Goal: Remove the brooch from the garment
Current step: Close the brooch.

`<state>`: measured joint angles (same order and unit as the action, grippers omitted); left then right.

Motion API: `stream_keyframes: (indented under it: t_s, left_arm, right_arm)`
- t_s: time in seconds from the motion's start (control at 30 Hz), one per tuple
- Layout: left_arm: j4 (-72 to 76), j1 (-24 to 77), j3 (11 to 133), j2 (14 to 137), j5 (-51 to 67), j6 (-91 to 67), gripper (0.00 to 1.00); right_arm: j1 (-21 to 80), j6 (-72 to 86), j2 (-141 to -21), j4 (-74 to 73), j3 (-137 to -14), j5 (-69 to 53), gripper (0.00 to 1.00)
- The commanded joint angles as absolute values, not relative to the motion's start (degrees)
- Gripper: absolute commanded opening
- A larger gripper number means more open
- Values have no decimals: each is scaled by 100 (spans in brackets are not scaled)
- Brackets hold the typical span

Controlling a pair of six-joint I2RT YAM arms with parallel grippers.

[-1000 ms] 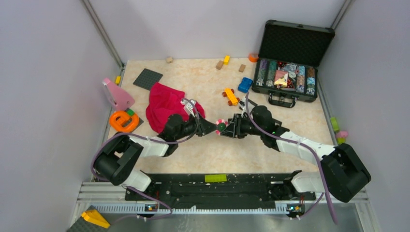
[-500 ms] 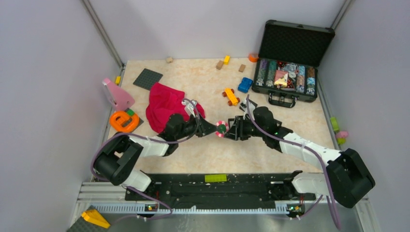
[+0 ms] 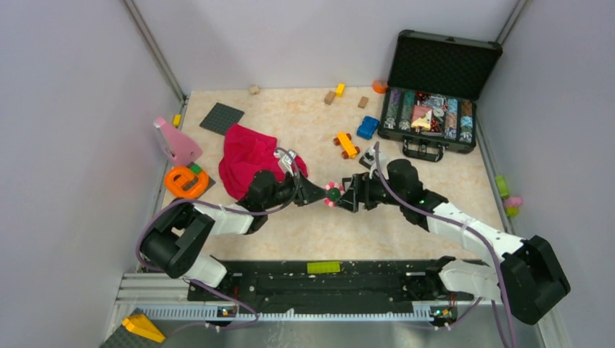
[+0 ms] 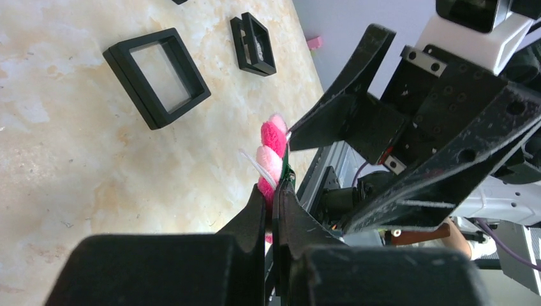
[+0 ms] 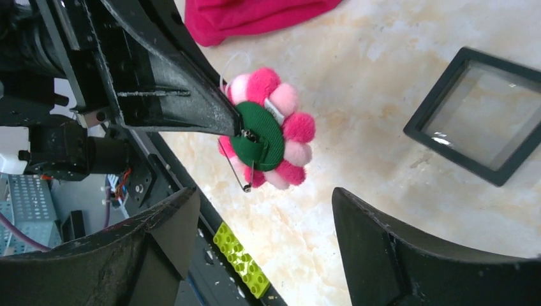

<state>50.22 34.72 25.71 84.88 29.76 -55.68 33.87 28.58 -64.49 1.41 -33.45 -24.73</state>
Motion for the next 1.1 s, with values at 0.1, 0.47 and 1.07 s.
stream_keyframes:
  t_s: [0.1,0.47,1.07]
  left_arm:
    - [5661,3425,2736,8519,3372,-5845,0]
    - [6112,3421,2711,8567,3728,-6130,0]
    - [6388,3425,2725,8649,3884,-6328,0]
  right_arm:
    - [2884,2563,-6207,542,-3169,-3227,84]
    - [2635,3154,-6352,1659,-2818,-3936,65]
    - [2610,3443,-6573,2115,-2739,-4192,41]
